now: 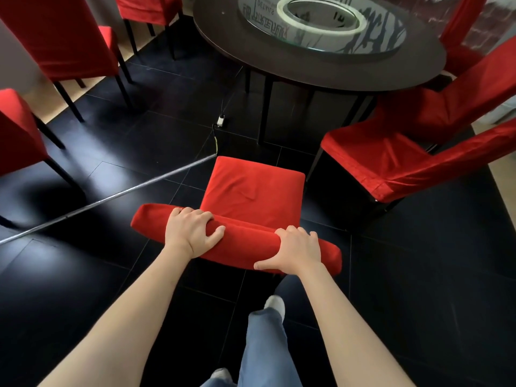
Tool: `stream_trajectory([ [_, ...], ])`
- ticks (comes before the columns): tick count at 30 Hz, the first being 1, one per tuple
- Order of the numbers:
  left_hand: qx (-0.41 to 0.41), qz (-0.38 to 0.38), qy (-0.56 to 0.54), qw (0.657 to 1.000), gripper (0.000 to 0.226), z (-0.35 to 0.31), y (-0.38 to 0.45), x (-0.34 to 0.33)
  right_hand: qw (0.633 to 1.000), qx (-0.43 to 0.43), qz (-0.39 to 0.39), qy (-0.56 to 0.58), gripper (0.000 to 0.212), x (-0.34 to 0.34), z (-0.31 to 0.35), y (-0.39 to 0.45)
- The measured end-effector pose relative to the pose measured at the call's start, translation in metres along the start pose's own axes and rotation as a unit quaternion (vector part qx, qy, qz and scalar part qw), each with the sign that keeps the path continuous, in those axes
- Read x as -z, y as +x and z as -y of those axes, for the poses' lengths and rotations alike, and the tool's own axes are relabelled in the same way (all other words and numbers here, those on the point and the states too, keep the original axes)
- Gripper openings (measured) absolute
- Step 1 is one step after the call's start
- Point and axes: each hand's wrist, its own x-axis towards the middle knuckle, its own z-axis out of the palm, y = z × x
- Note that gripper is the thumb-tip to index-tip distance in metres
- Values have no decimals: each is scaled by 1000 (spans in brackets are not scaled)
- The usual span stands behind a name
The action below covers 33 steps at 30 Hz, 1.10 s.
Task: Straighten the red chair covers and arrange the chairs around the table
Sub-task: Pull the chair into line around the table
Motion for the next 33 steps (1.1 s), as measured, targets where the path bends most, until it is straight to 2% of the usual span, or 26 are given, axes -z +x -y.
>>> stream_trajectory([
  [13, 3, 14, 6, 1000, 76, -20, 76, -2, 999, -28, -31, -15, 114, 21, -36, 62],
  [33, 31, 36, -9, 999, 75, -52, 232, -15, 999, 1, 6, -32, 111, 81, -116, 206],
])
